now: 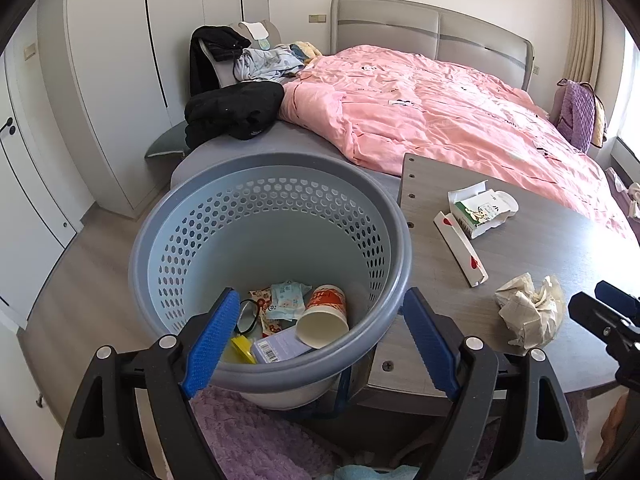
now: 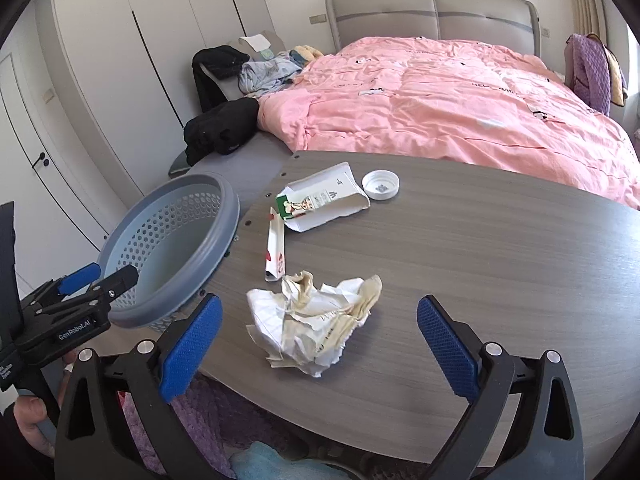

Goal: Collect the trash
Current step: 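Withdraw both tools from the basket back toward the table, then grasp the crumpled white tissue with the right tool, then grasp the playing card with the left tool while the right tool holds the tissue, then carry the card and tissue over the basket and open both tools to drop them, then withdraw both open tools from the basket back over the table, then close the left tool on the white-and-green milk carton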

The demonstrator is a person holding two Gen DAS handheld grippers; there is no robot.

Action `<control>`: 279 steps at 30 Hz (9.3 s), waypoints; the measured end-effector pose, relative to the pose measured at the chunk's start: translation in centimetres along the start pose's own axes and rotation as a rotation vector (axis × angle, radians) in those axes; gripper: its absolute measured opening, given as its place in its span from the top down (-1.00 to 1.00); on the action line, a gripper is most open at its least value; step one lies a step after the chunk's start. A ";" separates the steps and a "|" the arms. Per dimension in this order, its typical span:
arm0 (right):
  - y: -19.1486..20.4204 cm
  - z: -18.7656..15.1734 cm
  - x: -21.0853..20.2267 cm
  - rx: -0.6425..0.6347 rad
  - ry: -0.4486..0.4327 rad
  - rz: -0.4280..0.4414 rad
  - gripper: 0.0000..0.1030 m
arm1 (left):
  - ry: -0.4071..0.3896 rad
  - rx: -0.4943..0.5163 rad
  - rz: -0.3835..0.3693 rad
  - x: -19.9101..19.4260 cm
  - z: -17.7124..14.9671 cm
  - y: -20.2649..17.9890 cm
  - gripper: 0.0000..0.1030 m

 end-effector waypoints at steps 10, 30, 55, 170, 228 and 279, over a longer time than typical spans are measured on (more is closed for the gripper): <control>0.6 -1.1 2.4 -0.011 0.039 0.022 -0.88 | 0.008 0.016 0.003 -0.3 -0.5 -1.0 -0.57; -0.3 -0.6 3.2 0.006 0.034 0.041 -0.26 | 0.046 0.067 -0.027 1.1 -0.4 -3.7 -0.57; -8.4 0.5 -1.2 0.142 -0.086 0.024 -0.26 | 0.119 0.098 -0.085 9.2 3.6 -13.1 -0.56; 15.6 7.8 8.0 -0.169 0.016 0.280 -0.64 | 0.018 -0.098 0.071 4.5 3.6 11.3 -0.20; -5.2 6.5 -1.5 0.130 -0.124 0.011 -0.71 | -0.054 0.071 -0.142 0.3 5.8 -3.4 -0.31; -12.4 3.3 0.2 0.228 -0.069 0.018 -0.71 | 0.279 0.398 -0.366 15.2 8.4 -17.4 -0.44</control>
Point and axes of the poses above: each gripper's, at about its wrist camera, not at the fingertips, and x roughly the way its jaws point, y to its left, z to its top, the point moved 2 cm from there along x, roughly the way its jaws point, and after that the axes turned 4 degrees about -z, right-handed, at the moved point
